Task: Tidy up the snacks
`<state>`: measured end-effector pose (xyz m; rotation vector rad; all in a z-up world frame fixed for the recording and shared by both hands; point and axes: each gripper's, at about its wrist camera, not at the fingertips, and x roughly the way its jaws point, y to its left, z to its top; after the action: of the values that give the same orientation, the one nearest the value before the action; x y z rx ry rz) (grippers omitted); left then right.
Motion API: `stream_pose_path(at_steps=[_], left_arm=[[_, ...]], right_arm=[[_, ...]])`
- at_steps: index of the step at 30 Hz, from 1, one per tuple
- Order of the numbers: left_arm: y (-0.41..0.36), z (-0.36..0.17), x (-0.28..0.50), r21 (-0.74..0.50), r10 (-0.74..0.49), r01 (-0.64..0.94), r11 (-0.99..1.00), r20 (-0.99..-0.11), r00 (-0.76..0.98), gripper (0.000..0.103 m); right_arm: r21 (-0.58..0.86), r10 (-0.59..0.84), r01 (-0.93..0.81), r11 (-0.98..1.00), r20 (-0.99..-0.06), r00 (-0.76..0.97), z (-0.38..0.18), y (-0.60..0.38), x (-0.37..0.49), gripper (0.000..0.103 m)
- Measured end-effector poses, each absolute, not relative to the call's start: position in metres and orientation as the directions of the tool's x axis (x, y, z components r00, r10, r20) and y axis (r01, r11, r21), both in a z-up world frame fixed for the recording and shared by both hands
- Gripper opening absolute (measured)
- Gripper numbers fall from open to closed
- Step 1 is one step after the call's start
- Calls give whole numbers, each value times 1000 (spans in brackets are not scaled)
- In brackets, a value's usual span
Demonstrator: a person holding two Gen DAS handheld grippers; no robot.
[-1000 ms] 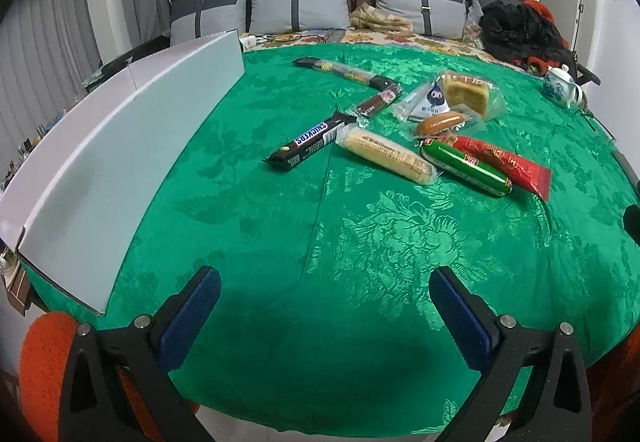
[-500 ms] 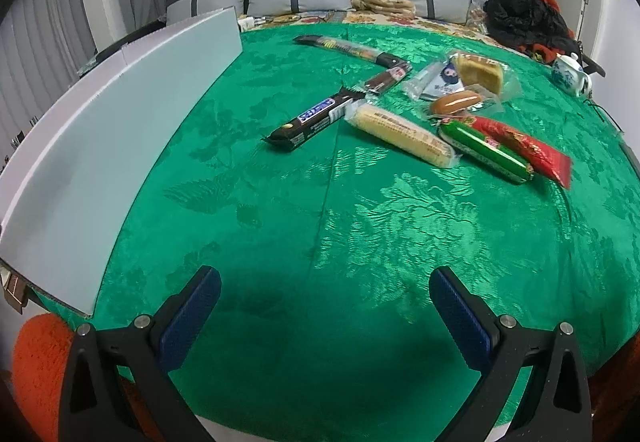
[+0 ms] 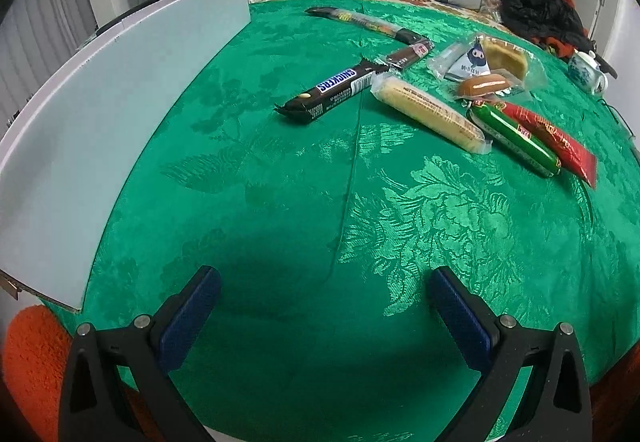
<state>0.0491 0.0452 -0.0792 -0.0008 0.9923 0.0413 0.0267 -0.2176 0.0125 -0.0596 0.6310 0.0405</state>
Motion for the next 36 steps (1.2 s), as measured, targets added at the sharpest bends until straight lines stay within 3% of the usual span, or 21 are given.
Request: stream_pose_path(at_steps=[21, 31, 36], left_arm=[[47, -81, 53, -2, 9, -21, 1000, -846, 533, 103], [48, -82, 59, -6, -16, 22, 1000, -849, 529, 103], [48, -83, 59, -6, -17, 23, 1000, -845, 535, 103]], right_arm=[[-21, 35, -60, 998, -612, 790, 9, -219, 30, 98], [197, 158, -31, 980, -675, 720, 1, -250, 46, 98], [162, 232, -167, 973, -724, 650, 8, -230, 91, 98]])
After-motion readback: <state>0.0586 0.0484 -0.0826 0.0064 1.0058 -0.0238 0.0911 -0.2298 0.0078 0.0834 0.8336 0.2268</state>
